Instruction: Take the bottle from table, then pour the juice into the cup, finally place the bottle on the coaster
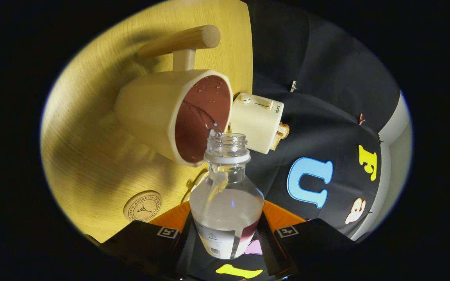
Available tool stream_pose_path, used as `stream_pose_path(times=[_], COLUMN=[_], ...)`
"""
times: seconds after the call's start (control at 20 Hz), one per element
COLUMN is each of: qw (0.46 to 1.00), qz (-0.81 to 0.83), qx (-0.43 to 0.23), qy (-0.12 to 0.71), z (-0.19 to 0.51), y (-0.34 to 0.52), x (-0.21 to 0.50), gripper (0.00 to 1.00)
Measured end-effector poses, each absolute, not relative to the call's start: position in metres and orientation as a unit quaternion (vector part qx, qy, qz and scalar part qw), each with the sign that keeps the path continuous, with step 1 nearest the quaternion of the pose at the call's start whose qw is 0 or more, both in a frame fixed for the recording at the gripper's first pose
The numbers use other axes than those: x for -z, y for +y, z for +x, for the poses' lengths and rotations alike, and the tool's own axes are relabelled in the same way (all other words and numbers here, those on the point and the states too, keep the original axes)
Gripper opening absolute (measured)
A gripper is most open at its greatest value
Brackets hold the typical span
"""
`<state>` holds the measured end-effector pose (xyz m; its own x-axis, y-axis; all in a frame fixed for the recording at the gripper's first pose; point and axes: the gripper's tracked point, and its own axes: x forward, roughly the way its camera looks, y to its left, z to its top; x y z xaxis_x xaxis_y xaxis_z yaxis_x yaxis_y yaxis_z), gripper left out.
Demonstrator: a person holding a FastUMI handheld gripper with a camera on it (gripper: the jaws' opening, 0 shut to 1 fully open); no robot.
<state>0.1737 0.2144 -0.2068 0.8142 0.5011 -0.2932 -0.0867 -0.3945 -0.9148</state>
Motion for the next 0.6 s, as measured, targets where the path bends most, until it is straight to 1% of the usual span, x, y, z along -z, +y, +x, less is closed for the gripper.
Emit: stream_pose_path(times=[0.6], qw=[0.501], qz=[-0.808], qx=[-0.277], qy=[-0.14], z=[0.1781], y=[0.2163], x=[0.2013], gripper=[0.75])
